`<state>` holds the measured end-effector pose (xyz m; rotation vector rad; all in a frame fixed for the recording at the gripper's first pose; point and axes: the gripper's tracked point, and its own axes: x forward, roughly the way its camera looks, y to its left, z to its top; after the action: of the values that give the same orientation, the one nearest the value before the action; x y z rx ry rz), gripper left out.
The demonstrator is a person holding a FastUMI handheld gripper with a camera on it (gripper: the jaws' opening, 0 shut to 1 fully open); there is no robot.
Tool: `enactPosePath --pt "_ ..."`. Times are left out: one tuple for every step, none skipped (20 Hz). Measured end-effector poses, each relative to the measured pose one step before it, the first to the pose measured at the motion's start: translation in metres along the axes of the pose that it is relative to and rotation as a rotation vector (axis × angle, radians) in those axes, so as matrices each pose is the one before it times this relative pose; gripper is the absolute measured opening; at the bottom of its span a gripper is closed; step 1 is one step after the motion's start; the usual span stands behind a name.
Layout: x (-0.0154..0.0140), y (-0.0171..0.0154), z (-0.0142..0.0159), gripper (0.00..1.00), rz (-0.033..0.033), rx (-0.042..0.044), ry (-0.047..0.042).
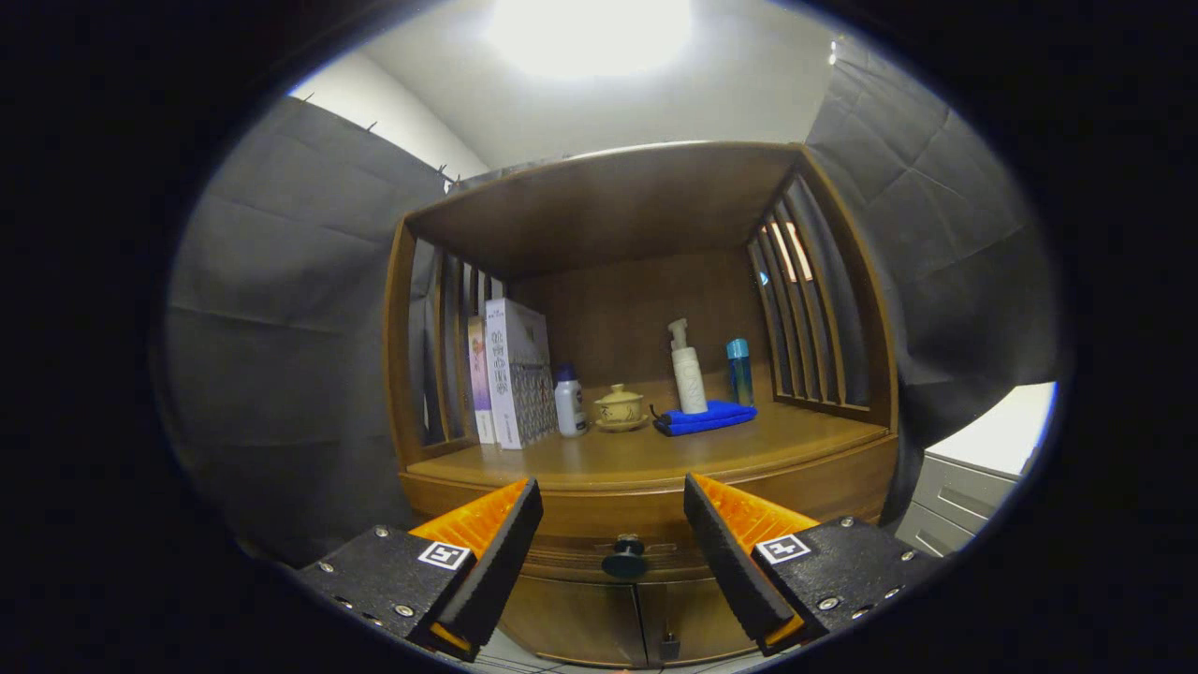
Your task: Pull open the drawer, take out the items inside it, and place them on the countertop above the cabinet.
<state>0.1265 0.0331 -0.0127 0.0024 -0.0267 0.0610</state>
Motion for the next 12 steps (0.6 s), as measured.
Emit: enactPosePath --pt "0.00829 -0.00107 -0.00793 0.95 -0.00214 -0.00867 0.01763" --pt "0.00731 -0.00196 -0.01009 0.95 -0.00758 -0.00571 0.02104" --pt "0.00489 -0.00319 -0.01327 0.95 -0.01232 -0.00058 0.03024" --pt "0.00762 0.00084 -0.01496 0.95 -0.00162 0.00125 0.03358" --pt "0.00590 0.00025 -0.00974 0.95 -0.00078 0.00204 0.02601" --pt "0.00328 -0.00167 -0.00628 0.95 -0.00387 -0.00488 0.01816" --pt "0.00409 -0.00161 -0.00777 0.95 -0.00804 -0.00845 0.01871" --pt "0.00884 -0.00157 -0.00997 0.95 -0.00495 -0.00630 0.01935" --pt "0.00452 0.00106 -0.00832 0.95 -0.00036 -0.00312 0.02117" --pt "0.00317 0.00083 -0.00664 0.94 -0.00311 0.00153 0.01611" --pt "0.00102 0.00054 -0.00466 0.89 -0.00316 0.00024 0.01365" --pt "0.00505 -0.00006 -0.00410 0.87 -0.00359 0.00443 0.01448"
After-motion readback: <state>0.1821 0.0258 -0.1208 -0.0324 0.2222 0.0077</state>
